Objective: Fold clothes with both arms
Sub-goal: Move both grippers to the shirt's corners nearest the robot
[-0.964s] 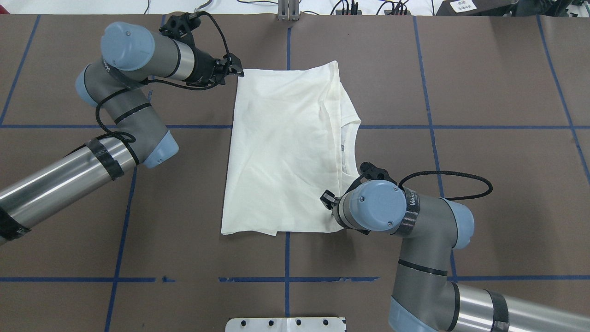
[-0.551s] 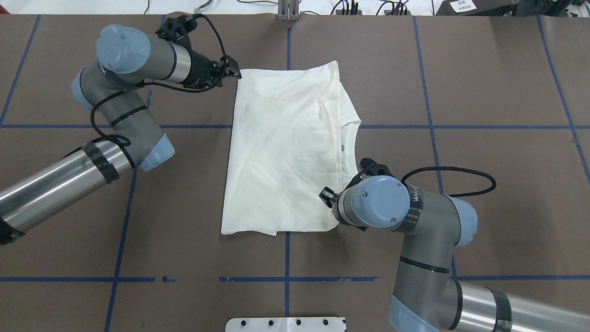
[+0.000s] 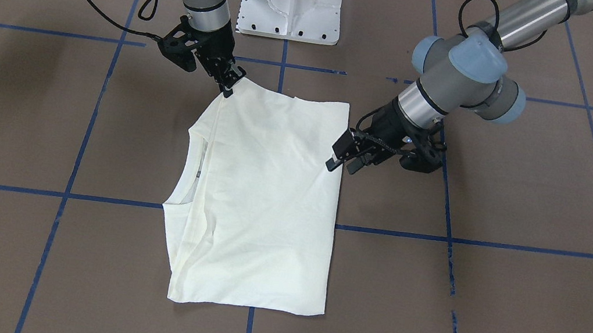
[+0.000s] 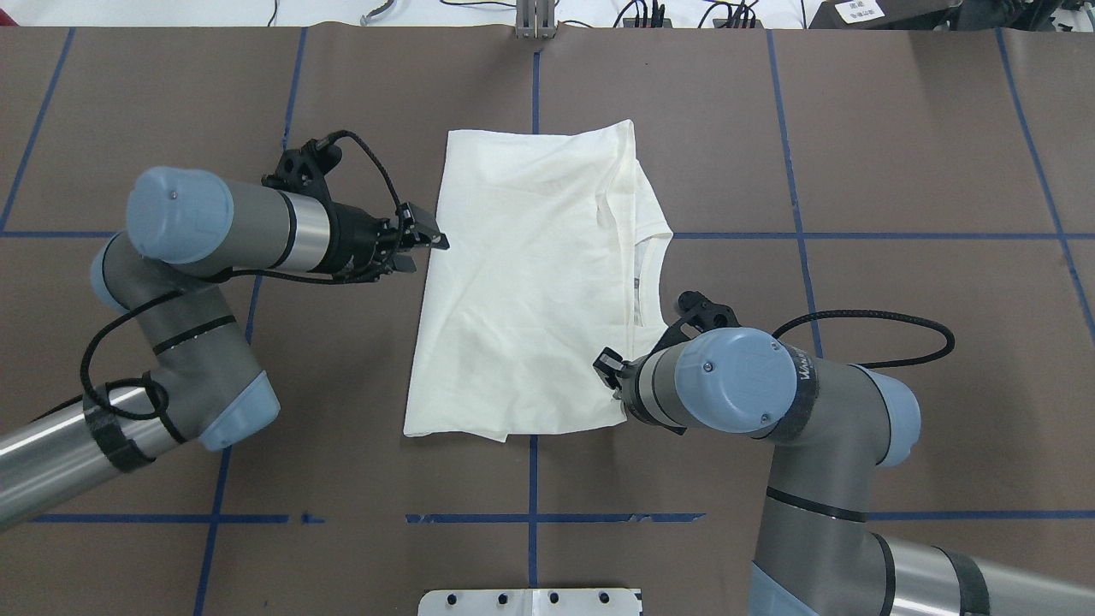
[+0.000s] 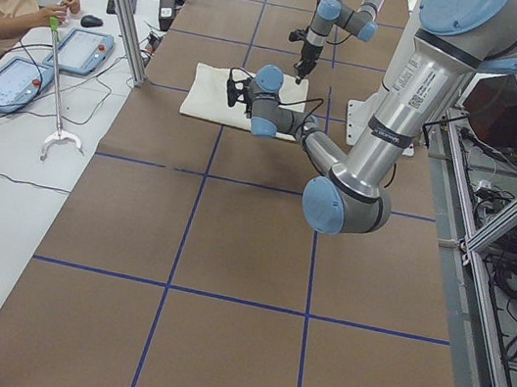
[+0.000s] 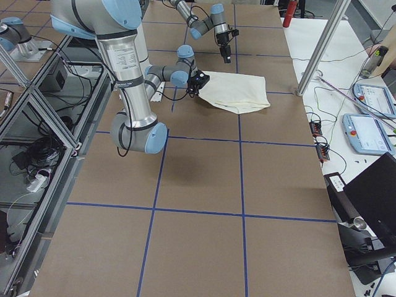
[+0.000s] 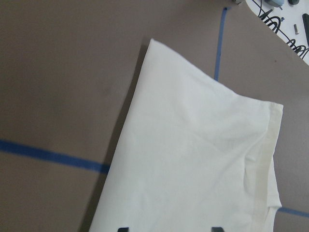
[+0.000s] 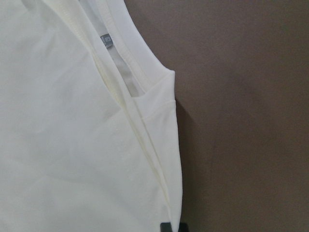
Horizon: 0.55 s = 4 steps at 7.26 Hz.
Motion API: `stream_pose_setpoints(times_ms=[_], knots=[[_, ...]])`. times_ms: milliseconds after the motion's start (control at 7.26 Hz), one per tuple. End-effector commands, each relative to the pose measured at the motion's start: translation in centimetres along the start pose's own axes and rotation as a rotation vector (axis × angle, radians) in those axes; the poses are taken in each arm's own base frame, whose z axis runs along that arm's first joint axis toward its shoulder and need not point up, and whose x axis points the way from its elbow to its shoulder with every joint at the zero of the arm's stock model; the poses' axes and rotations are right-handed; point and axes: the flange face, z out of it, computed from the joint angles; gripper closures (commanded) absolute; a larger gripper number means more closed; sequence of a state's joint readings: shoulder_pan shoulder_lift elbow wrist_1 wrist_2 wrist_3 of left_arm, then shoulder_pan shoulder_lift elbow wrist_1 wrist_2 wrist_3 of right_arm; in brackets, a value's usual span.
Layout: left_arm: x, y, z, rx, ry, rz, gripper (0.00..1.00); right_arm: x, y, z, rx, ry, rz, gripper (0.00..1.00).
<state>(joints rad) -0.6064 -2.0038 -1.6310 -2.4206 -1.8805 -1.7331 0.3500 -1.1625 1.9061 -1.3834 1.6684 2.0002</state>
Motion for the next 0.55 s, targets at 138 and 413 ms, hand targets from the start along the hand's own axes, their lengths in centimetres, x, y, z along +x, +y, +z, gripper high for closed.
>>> stream_pose_setpoints(times_ms=[138,413], knots=[[-3.0,13.5,1.3,0.059,-0.161,-0.083,0.33,0.5,0.1,-0.3,-0.005,-0.001,-0.005,1.0],[-4.9,14.4,1.8,0.055,-0.22,-0.09,0.33,0.5,0.1,-0.2,-0.005,0.001,-0.004,1.0]])
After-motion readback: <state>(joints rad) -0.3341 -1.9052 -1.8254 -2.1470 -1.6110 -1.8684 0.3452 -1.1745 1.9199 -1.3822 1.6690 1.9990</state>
